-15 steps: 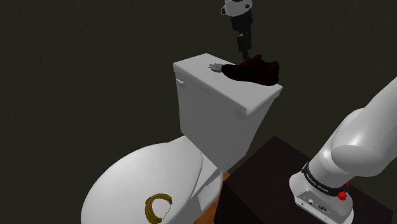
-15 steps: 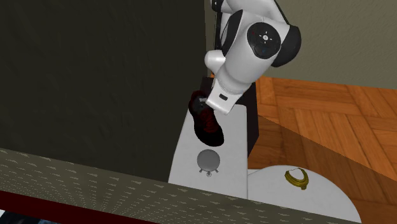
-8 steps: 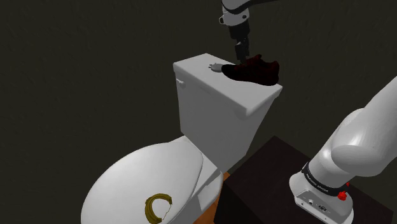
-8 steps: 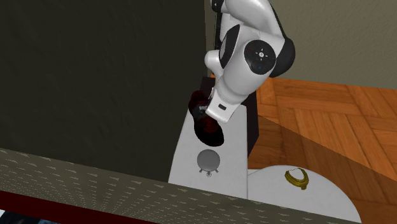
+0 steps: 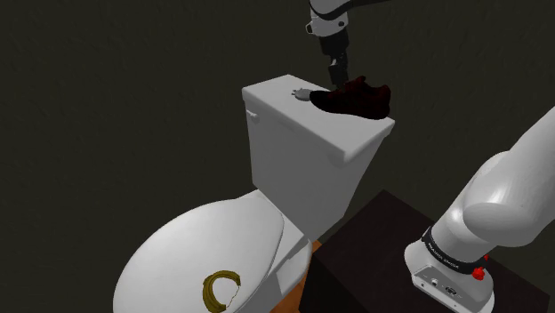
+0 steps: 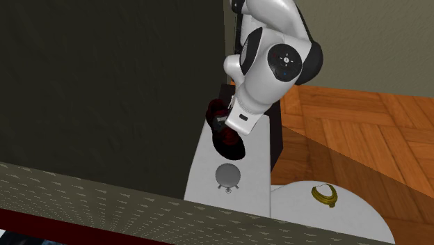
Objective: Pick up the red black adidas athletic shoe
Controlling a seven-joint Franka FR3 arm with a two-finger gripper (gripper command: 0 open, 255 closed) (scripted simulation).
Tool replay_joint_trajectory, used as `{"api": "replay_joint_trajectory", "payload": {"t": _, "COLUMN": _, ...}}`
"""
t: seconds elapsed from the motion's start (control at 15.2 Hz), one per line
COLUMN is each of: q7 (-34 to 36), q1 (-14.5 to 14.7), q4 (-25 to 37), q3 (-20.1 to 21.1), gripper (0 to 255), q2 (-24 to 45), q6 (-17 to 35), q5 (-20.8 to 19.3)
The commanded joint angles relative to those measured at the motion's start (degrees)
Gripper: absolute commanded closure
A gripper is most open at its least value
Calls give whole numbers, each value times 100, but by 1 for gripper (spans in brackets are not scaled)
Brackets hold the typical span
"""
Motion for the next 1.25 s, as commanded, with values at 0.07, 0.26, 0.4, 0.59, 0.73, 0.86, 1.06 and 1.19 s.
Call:
{"api": "replay_joint_trajectory", "payload": {"t": 0.07, "q7": -4, "q1": -7, "q4": -16, "q3": -7, "gripper": 255, "q2": 0, "q6": -4, "q5": -2}}
{"api": "replay_joint_trajectory", "payload": {"t": 0.26, "q7": -58, "q1": -4, "q4": 225, "q3": 0, "gripper": 255, "q2": 12, "q6": -228, "q5": -6}}
{"api": "replay_joint_trajectory", "payload": {"t": 0.4, "q7": -94, "q1": -2, "q4": 394, "q3": 4, "gripper": 255, "q2": 26, "q6": -378, "q5": -10}}
{"api": "replay_joint_trajectory", "payload": {"t": 0.59, "q7": -149, "q1": 1, "q4": 658, "q3": 11, "gripper": 255, "q2": 57, "q6": -605, "q5": -18}}
{"api": "replay_joint_trajectory", "payload": {"t": 0.73, "q7": -187, "q1": 3, "q4": 843, "q3": 16, "gripper": 255, "q2": 85, "q6": -758, "q5": -25}}
{"api": "replay_joint_trajectory", "payload": {"t": 0.86, "q7": -225, "q1": 6, "q4": 1036, "q3": 20, "gripper": 255, "q2": 118, "q6": -913, "q5": -34}}
{"api": "replay_joint_trajectory", "payload": {"t": 1.06, "q7": -284, "q1": 9, "q4": 1339, "q3": 28, "gripper": 255, "q2": 179, "q6": -1149, "q5": -49}}
{"api": "replay_joint_trajectory", "payload": {"t": 1.19, "q7": -287, "q1": 10, "q4": 1354, "q3": 28, "gripper": 255, "q2": 182, "q6": -1161, "q5": -50}}
